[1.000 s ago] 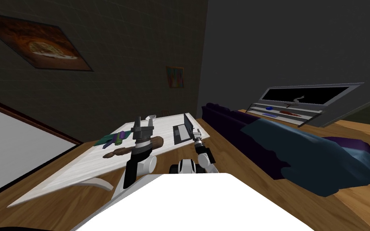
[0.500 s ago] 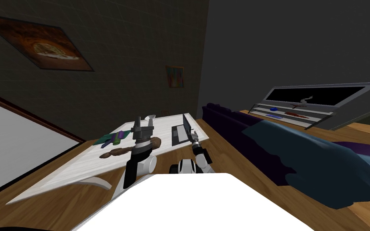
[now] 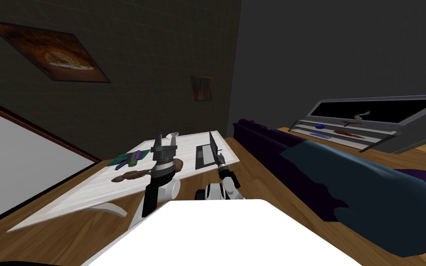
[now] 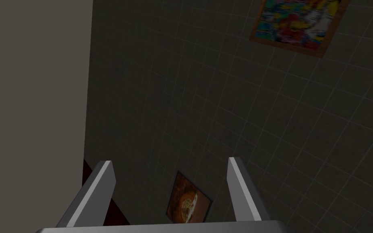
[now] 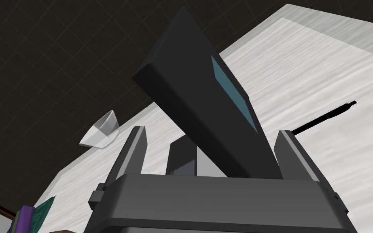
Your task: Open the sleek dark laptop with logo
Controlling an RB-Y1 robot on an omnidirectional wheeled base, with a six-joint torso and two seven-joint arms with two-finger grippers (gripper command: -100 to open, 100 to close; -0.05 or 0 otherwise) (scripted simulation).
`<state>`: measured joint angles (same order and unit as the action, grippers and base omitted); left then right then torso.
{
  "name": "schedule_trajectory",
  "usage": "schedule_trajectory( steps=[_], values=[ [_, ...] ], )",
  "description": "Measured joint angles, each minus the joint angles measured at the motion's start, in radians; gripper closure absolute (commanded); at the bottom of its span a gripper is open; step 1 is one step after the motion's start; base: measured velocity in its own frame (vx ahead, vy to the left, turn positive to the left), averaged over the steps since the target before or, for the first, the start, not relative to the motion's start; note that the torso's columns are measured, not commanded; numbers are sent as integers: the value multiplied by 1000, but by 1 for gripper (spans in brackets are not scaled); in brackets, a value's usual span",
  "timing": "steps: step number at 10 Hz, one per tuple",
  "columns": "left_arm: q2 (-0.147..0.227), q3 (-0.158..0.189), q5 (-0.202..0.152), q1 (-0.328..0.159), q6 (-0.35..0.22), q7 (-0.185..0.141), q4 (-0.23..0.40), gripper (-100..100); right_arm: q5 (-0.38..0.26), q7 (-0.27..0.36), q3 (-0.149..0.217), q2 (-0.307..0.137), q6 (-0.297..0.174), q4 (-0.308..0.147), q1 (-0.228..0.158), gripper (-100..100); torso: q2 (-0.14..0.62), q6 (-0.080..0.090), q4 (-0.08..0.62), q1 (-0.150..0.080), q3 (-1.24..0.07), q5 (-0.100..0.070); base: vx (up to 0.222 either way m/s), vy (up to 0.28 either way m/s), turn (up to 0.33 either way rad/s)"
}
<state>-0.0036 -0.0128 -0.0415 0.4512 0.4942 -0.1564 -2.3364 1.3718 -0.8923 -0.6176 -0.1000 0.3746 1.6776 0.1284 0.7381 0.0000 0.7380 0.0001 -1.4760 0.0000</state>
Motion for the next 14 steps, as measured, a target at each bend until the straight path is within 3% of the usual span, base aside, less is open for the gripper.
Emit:
schedule_trajectory(
  steps=[3, 5, 6, 8, 14],
  values=[
    [0, 0, 0, 0, 0, 0, 0, 0, 40, -23, -18, 12, 0, -14, -7, -100, 1, 0, 0, 2, 1, 1, 35, -22, 4],
    [0, 0, 0, 0, 0, 0, 0, 0, 56, 10, -10, 33, -16, -8, -4, -100, -4, 0, -1, 1, -2, 0, 81, 9, -15],
    [0, 0, 0, 0, 0, 0, 0, 0, 57, 13, -9, 34, -18, -7, -4, 100, 0, 0, 0, 0, 0, 0, -50, -5, 42],
    [0, 0, 0, 0, 0, 0, 0, 0, 43, 3, -13, 20, -9, -14, -10, 100, 4, 1, 0, -5, 3, -4, -25, 28, -18],
    [0, 0, 0, 0, 0, 0, 0, 0, -75, 126, 47, 61, -64, -94, -59, 100, 0, -1, 1, 0, 0, 0, -49, 91, -32]
  ],
)
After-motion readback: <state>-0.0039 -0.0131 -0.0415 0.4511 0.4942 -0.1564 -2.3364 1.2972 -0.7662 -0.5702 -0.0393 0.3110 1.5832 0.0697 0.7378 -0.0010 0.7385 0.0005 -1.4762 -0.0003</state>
